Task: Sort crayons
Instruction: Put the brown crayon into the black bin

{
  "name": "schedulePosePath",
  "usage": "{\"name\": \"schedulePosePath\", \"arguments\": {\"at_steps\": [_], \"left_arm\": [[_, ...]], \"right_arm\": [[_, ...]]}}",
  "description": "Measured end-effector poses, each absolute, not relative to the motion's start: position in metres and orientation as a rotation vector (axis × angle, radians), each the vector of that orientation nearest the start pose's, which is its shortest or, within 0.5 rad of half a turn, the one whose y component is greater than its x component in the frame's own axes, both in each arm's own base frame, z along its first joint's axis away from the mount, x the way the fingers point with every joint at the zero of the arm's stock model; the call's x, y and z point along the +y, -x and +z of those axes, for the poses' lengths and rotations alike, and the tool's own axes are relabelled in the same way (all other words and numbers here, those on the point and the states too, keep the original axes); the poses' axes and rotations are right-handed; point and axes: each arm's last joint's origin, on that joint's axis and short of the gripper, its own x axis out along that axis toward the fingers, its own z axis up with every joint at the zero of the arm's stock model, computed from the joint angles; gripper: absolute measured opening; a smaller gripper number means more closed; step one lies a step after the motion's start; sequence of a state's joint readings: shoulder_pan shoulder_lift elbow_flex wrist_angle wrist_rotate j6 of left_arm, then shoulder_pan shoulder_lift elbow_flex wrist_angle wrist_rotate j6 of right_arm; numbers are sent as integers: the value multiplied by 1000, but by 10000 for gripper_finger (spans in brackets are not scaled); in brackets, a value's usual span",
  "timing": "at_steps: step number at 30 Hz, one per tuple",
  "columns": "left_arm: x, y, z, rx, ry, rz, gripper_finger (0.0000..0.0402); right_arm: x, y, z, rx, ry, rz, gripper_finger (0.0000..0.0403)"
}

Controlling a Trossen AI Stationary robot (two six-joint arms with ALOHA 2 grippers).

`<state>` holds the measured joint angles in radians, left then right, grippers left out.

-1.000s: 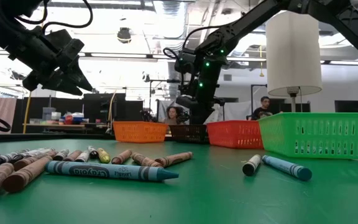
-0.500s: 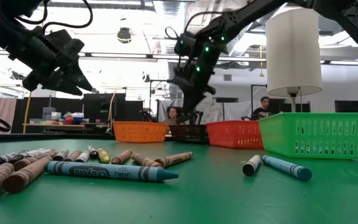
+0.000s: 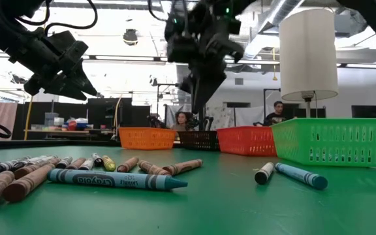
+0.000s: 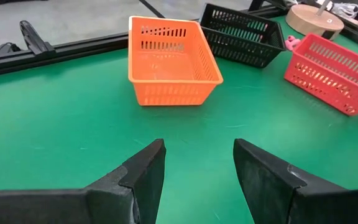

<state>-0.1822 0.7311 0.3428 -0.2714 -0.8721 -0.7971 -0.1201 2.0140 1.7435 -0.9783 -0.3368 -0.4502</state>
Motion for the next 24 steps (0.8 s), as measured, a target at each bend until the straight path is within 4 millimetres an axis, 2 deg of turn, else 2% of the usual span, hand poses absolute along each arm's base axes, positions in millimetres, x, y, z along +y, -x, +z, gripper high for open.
{"name": "schedulePosePath", "arguments": {"at_steps": [6,11,14,24], "left_arm": [[-4,-143,190,278,406,841,180],[-4,-143,190,277,405,843,180],[-4,-143,190,276,405,843,180],[-4,-143,190,276,408,843,180]], "right_arm": [[20,-416,244,1089,327,670,57],[57,-417,246,1019,423,757,57],[67,-415,245,1014,481,773,57],[71,-417,246,976,529,802,57]]}}
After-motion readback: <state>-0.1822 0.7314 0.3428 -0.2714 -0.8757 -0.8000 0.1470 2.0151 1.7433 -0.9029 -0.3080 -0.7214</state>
